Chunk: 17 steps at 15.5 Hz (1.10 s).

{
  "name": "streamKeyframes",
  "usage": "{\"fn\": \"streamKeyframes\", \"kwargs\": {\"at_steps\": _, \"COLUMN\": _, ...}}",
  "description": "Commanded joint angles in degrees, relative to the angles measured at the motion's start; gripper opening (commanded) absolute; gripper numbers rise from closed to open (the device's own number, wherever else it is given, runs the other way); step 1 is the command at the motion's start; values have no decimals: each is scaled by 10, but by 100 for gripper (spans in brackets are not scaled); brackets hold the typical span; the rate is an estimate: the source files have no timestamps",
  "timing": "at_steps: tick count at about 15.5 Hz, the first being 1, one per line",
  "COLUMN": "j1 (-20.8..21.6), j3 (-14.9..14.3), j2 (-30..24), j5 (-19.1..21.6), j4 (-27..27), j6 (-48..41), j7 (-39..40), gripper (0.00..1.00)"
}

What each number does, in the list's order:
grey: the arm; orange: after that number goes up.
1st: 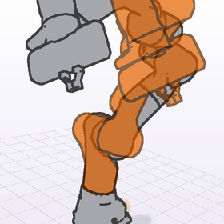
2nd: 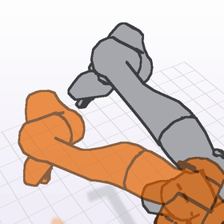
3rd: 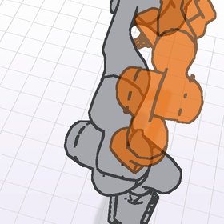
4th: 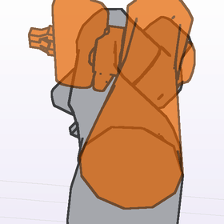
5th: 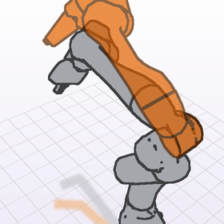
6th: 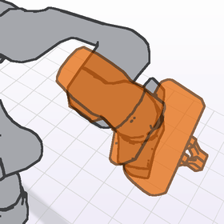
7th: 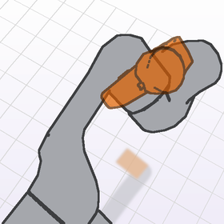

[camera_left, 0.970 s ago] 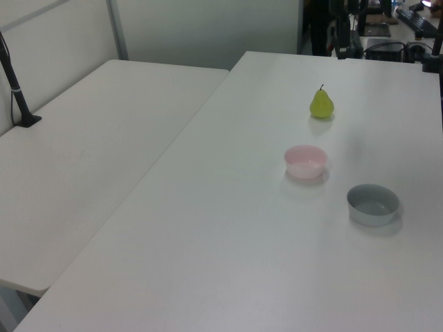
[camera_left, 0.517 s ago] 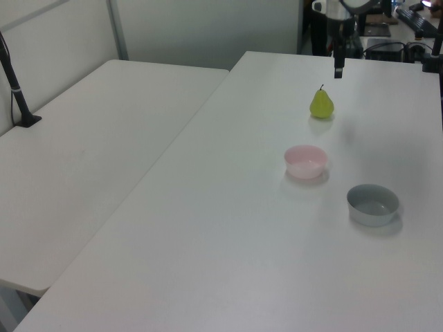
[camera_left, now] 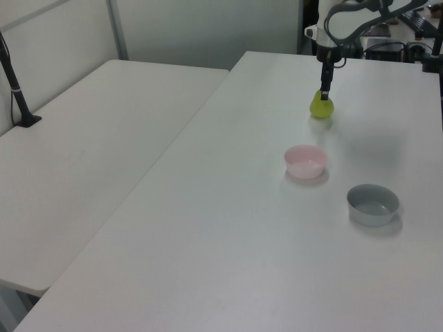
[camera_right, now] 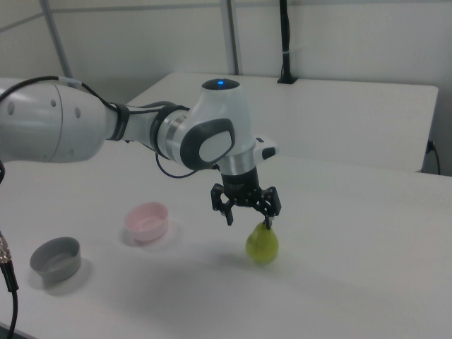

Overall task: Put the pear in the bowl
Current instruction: 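Lower the gripper over the green pear and close on it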

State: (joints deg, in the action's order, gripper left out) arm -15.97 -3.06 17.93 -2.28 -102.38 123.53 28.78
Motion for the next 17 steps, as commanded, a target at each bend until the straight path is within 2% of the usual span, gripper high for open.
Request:
{"fn": "streamKeyframes", "kwargs": {"at_steps": 1, "j1": -5, "j3": -1, "j2": 2, "j5": 11, "j4": -30, "j6": 52, "j7": 8, "gripper": 100}}
{"fn": "streamKeyframes", "kwargs": {"at_steps": 8, "j1": -10, "j3": -1, "j2": 32, "j5": 5, "j4": -38, "j6": 92, "j7": 12, "gripper": 99}}
{"fn": "streamKeyframes", "kwargs": {"at_steps": 10, "j1": -10, "j3": -1, "j2": 33, "j5": 5, "j4": -38, "j6": 93, "j7": 12, "gripper": 89}}
{"fn": "streamKeyframes", "kwargs": {"at_steps": 12, "j1": -10, "j3": -1, "j2": 34, "j5": 5, "j4": -38, "j6": 93, "j7": 11, "gripper": 73}}
{"fn": "streamKeyframes", "kwargs": {"at_steps": 15, "j1": -14, "j3": -1, "j2": 33, "j5": 8, "j4": -37, "j6": 87, "j7": 11, "gripper": 25}}
{"fn": "streamKeyframes", "kwargs": {"at_steps": 16, "j1": -14, "j3": -1, "j2": 30, "j5": 8, "j4": -37, "j6": 84, "j7": 11, "gripper": 17}}
{"fn": "streamKeyframes", "kwargs": {"at_steps": 17, "j1": -14, "j3": -1, "j2": 26, "j5": 9, "j4": -37, "j6": 82, "j7": 8, "gripper": 15}}
